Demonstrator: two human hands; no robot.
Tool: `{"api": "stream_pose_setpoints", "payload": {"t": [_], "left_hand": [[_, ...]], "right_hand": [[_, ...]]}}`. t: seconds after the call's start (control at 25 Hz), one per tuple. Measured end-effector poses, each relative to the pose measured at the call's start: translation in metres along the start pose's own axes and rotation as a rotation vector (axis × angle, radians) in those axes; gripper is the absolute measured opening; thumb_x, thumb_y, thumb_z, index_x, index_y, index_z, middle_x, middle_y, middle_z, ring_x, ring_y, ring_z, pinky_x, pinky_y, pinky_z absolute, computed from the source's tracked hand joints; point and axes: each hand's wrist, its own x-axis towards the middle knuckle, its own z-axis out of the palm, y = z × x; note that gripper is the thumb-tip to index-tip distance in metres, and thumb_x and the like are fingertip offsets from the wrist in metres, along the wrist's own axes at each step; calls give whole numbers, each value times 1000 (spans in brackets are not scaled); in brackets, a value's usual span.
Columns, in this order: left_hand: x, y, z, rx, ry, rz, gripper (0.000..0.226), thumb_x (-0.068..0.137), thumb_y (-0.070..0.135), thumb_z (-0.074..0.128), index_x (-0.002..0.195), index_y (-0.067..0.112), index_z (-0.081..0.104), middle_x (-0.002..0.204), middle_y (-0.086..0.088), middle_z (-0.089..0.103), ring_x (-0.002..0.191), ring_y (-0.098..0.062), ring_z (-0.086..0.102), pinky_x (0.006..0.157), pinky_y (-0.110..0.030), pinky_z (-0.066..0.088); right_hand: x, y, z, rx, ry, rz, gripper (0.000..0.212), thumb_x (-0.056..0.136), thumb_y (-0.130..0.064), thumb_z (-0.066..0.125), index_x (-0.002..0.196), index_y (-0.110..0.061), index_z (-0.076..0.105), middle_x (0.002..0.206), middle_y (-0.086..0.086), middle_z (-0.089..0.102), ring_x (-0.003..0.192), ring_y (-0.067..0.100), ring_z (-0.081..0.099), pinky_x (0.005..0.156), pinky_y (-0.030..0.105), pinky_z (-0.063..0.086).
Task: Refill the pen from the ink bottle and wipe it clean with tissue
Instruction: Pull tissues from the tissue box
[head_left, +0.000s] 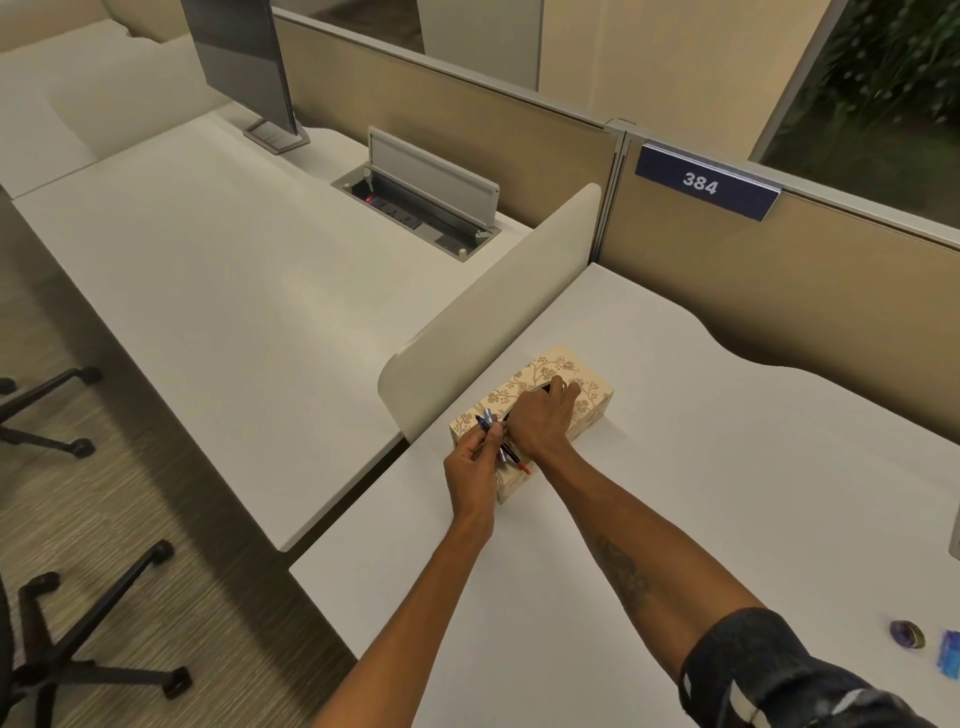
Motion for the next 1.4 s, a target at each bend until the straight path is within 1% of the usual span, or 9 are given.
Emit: {"api": "stream_pose_setpoints", "payload": {"t": [0.24,0.4,0.48,0.64,0.72,0.88,1.04,1.16,1.4], "left_hand": [[0,0,-1,11,-19,8,34,90,31,68,121,18,71,111,2,75,101,-17,72,81,-31,61],[0,-2,-2,21,-23,9,35,89,33,69,121,19,71,111,1,74,101,-18,72,83,-34,61],[1,-2,-2,13,-14,9,35,89,33,69,121,18,71,111,2,74,100,-18,72,80,-33,62],[1,-2,-2,20,-16,24,34,90,31,68,121,17,71,108,2,75,98,-16,72,73,-24,60],[1,-2,-2,25,-24,20,33,90,31,68,121,18,71,109,3,74,99,-16,72,76,-26,61],[1,0,-2,17,-26,15,32,91,31,68,120,19,71,109,3,75,102,-17,71,85,-34,61],[2,-2,-3,43,-36,30,33,91,32,67,121,18,71,111,1,74,103,-18,70,86,-34,60],[1,-1,-1,49,-28,23,33,91,31,67,121,19,71,112,2,74,104,-19,70,86,-33,61],[3,-2,-3,46,-37,19,34,90,31,67,121,18,71,113,0,73,106,-20,69,88,-37,60]], "right_hand": [[-1,-1,-1,127,75,71,8,86,-18,58,84,-23,63,95,0,70,118,26,47,106,46,26],[-2,1,-6,69,42,45,4,86,-21,59,86,-24,62,95,0,71,124,27,40,105,47,26],[-3,6,-6,33,57,9,9,88,-21,55,87,-23,64,95,0,72,127,29,36,103,49,26],[-6,11,-4,-20,49,-38,18,90,-27,50,76,-23,60,92,0,72,126,30,34,102,49,25],[-4,10,-5,-65,-4,-49,20,89,-34,51,80,-23,66,95,-2,71,126,30,32,104,49,22],[-1,5,-6,-92,-94,-68,23,89,-41,49,78,-23,58,101,-3,68,127,30,30,107,49,20],[-2,8,-1,-31,-107,-42,34,90,-47,47,90,-22,70,104,-1,69,132,28,27,108,50,17],[-1,6,2,-11,-104,-36,35,90,-48,48,94,-22,71,106,0,68,131,29,29,108,49,17],[1,6,0,-22,-130,-49,30,91,-46,47,84,-23,66,105,0,68,128,29,32,107,48,19]]}}
